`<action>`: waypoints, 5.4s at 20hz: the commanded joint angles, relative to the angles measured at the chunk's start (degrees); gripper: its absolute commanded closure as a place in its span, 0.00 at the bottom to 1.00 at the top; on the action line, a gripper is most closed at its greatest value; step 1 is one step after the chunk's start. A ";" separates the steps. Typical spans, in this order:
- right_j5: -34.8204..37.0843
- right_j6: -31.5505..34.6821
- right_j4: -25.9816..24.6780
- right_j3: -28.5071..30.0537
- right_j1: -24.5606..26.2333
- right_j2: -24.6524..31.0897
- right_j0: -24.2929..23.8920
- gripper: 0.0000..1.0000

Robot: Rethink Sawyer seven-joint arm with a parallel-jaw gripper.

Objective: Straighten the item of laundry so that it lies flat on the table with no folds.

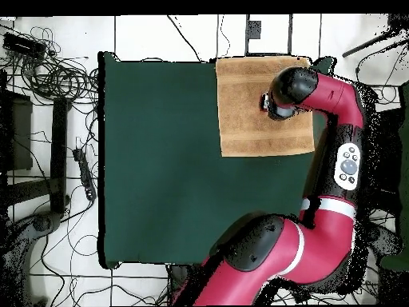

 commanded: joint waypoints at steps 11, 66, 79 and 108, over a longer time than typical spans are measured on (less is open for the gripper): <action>8.08 -11.71 4.26 9.06 -4.50 2.13 -3.13 0.00; -7.20 -8.56 2.84 22.04 -1.34 2.25 -4.27 0.00; -3.43 -9.44 2.05 26.49 -2.75 0.45 -4.70 0.00; 4.92 -10.38 1.38 33.04 -3.79 -0.88 -5.73 0.00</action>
